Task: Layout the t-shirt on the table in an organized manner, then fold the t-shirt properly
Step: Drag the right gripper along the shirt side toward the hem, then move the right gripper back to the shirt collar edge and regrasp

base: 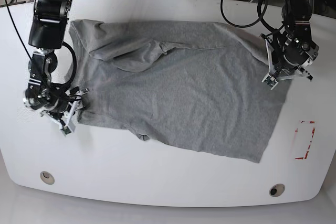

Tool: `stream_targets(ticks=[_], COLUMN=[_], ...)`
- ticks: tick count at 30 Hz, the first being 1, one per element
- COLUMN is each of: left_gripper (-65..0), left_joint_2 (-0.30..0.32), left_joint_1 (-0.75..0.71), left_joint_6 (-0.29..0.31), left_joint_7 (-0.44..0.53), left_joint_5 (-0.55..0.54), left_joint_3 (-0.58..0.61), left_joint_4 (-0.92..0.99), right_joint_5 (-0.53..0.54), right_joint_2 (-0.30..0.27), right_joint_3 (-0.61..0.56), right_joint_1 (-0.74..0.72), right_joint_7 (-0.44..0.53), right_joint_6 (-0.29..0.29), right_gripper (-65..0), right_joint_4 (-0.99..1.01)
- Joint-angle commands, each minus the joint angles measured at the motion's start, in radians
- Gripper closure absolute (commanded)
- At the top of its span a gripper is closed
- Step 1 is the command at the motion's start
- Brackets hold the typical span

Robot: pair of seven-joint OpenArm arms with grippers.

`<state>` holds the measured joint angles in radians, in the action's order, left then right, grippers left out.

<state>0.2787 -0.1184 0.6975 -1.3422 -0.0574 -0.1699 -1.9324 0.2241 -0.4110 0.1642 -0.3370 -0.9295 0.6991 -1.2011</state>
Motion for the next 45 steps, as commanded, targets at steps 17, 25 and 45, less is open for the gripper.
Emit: stream_targets(ticks=[17, 25, 45], left_gripper=[-1.1, -1.1, -1.0], left_joint_2=[0.058, 0.07, 0.07], left_joint_1=[0.009, -0.019, -0.022], left_joint_6=[0.001, 0.001, 0.001], left_joint_7=[-0.001, -0.001, -0.001], left_joint_5=[0.004, 0.004, 0.006], left_joint_3=[-0.006, -0.007, -0.006], left_joint_4=[-0.015, -0.015, -0.015], right_joint_5=[0.013, 0.013, 0.059], right_joint_2=[0.188, 0.334, 0.372], right_joint_3=[0.311, 0.312, 0.306], right_joint_1=[0.356, 0.473, 0.551], right_joint_7=[-0.233, -0.262, -0.265], right_joint_6=[-0.001, -0.001, -0.001], right_gripper=[-63.9, -63.4, -63.4], right_joint_4=[-0.652, -0.77, -0.767])
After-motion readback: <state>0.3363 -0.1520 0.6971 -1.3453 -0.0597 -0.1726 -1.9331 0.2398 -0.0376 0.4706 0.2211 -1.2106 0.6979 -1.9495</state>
